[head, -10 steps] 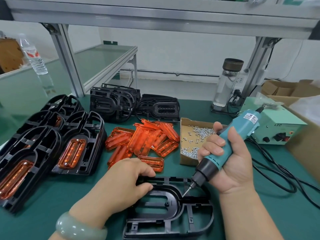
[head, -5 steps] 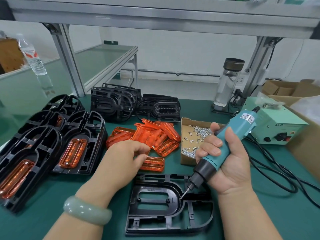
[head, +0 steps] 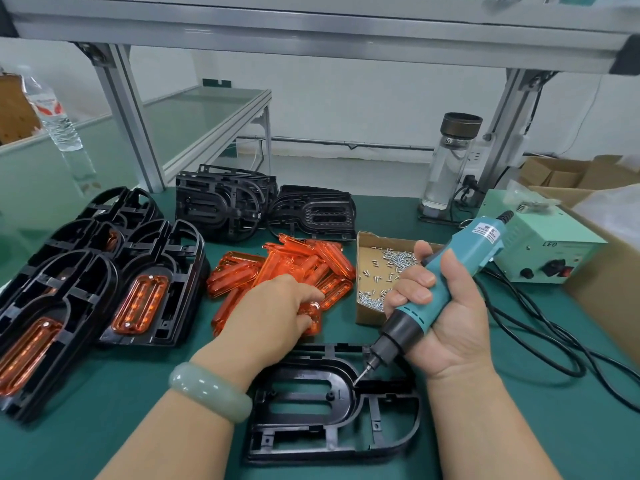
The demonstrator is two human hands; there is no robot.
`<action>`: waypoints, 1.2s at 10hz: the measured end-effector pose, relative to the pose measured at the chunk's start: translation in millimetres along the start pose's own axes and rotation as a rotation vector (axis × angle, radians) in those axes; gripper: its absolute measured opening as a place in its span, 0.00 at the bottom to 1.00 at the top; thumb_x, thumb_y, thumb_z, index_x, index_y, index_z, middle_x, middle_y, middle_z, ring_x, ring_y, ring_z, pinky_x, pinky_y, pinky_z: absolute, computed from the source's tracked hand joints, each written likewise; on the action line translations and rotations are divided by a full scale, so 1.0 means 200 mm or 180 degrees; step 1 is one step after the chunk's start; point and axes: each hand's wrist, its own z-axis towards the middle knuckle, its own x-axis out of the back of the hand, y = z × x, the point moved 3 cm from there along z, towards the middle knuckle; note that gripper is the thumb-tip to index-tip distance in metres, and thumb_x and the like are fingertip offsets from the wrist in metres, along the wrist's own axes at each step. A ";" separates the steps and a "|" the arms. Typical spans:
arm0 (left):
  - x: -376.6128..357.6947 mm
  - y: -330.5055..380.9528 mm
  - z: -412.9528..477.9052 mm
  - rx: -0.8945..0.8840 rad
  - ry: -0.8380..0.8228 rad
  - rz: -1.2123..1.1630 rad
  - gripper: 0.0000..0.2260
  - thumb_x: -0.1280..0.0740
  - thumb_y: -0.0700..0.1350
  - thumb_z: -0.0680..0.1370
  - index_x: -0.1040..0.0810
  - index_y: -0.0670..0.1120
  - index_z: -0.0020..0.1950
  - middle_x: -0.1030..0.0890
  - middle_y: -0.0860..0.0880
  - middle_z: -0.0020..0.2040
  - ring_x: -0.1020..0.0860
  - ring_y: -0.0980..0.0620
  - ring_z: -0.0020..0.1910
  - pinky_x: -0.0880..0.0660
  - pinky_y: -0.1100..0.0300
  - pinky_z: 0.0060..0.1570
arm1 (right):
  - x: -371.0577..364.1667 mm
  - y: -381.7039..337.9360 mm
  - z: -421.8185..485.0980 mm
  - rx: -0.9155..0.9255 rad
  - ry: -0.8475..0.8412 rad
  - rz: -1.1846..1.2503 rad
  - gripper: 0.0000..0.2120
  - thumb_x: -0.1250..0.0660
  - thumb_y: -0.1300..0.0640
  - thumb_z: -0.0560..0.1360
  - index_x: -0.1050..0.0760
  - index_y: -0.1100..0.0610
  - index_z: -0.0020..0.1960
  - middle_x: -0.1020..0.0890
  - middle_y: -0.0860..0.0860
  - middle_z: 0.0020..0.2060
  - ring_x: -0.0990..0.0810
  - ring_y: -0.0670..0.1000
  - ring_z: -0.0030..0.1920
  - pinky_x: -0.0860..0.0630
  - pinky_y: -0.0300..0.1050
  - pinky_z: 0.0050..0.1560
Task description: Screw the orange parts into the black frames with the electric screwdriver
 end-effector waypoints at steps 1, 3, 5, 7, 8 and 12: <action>0.04 -0.02 -0.05 0.0120 0.0643 -0.0409 0.19 0.30 0.43 0.73 0.23 0.57 0.62 0.26 0.57 0.47 0.25 0.57 0.46 0.34 0.66 0.50 | 0.00 0.00 0.00 0.0008 0.0006 -0.0021 0.09 0.38 0.50 0.72 0.26 0.53 0.48 0.31 0.44 0.27 0.32 0.42 0.22 0.28 0.36 0.28; 0.07 -0.08 -0.16 0.0975 0.1543 -0.2402 0.17 0.31 0.37 0.73 0.20 0.56 0.56 0.26 0.54 0.36 0.29 0.60 0.28 0.27 0.66 0.33 | 0.00 0.01 0.00 0.0015 0.0010 -0.0039 0.09 0.38 0.50 0.72 0.26 0.53 0.48 0.31 0.44 0.27 0.32 0.42 0.22 0.29 0.35 0.28; 0.06 -0.04 -0.21 0.1378 0.1126 -0.4724 0.12 0.37 0.33 0.77 0.21 0.49 0.50 0.22 0.51 0.31 0.26 0.59 0.24 0.29 0.68 0.22 | 0.00 0.02 0.00 -0.0036 -0.0010 -0.0072 0.09 0.37 0.49 0.72 0.25 0.53 0.48 0.31 0.44 0.27 0.31 0.42 0.23 0.29 0.35 0.29; 0.06 -0.03 -0.22 0.1244 0.0873 -0.5004 0.10 0.40 0.33 0.78 0.24 0.46 0.48 0.21 0.50 0.32 0.25 0.58 0.25 0.28 0.69 0.22 | 0.01 0.03 0.00 -0.0109 0.0006 -0.0087 0.09 0.36 0.49 0.72 0.25 0.53 0.48 0.30 0.44 0.27 0.31 0.42 0.23 0.28 0.35 0.29; 0.05 -0.03 -0.22 0.1143 0.0838 -0.5008 0.11 0.41 0.32 0.78 0.25 0.46 0.47 0.21 0.49 0.33 0.24 0.57 0.25 0.28 0.68 0.22 | 0.01 0.03 0.00 -0.0122 -0.0015 -0.0068 0.09 0.36 0.49 0.72 0.25 0.54 0.48 0.30 0.45 0.27 0.31 0.42 0.23 0.28 0.36 0.29; 0.07 -0.02 -0.22 0.0664 0.0982 -0.4342 0.12 0.34 0.32 0.74 0.21 0.49 0.49 0.18 0.48 0.37 0.20 0.52 0.31 0.24 0.65 0.29 | 0.02 0.03 0.00 -0.0140 -0.0058 -0.0030 0.09 0.37 0.49 0.73 0.25 0.53 0.48 0.30 0.44 0.27 0.31 0.42 0.23 0.28 0.36 0.29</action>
